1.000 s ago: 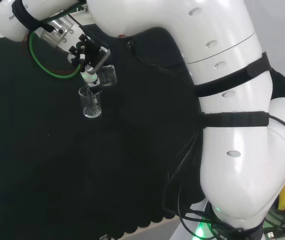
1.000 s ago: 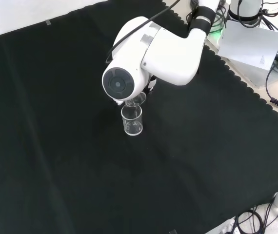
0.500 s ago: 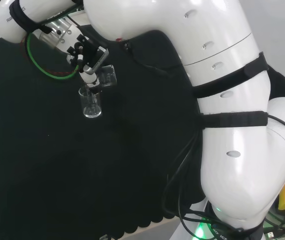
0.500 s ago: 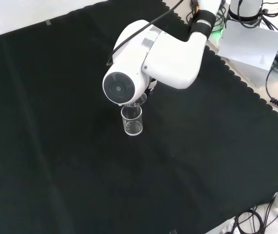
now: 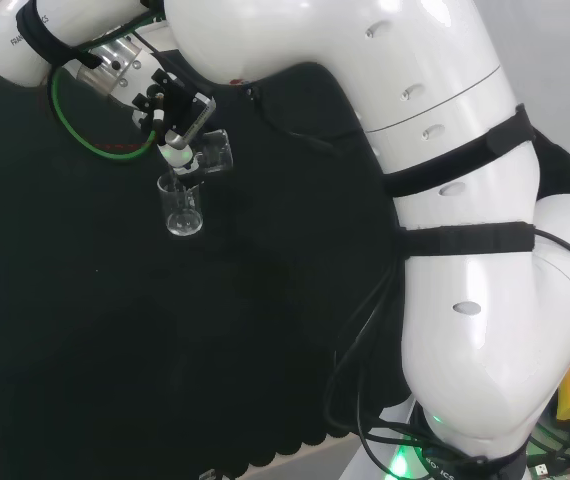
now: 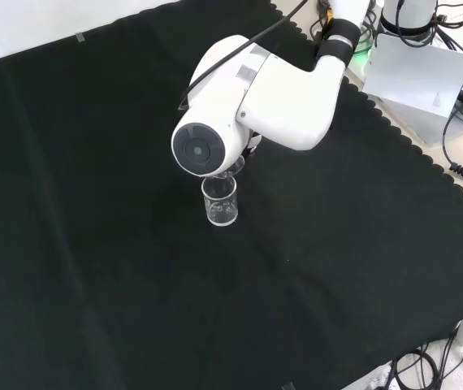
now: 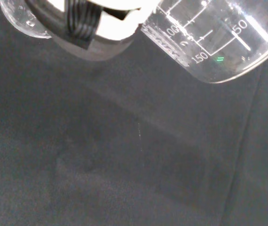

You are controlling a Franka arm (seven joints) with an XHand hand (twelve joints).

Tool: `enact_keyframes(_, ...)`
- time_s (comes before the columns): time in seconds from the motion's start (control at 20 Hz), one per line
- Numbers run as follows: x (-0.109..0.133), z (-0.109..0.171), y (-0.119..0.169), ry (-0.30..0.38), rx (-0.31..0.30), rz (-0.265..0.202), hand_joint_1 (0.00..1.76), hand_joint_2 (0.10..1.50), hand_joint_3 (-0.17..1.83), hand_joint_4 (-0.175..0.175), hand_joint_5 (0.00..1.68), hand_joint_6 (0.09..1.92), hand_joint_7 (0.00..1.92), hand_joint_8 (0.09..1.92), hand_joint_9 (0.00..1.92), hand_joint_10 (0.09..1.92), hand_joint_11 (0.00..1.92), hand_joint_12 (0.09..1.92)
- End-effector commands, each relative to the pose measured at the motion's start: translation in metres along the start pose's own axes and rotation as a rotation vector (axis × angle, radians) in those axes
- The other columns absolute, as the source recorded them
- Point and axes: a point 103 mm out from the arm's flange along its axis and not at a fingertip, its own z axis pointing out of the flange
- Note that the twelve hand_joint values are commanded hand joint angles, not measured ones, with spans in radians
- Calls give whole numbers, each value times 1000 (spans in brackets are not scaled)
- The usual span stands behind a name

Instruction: Pour the water from the handheld beaker into the one on the table.

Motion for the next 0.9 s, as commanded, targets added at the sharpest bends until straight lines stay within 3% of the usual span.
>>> enact_keyframes(0.05, 0, 0, 0, 2, 1, -2, 1414, 1072, -175, -155, 1072, 850, 1204, 797, 1350, 480, 963, 914)
enact_keyframes(0.9, -2, -3, 0, 43, -31, -20, 1414, 1072, -175, -155, 1073, 848, 1205, 795, 1353, 475, 965, 914)
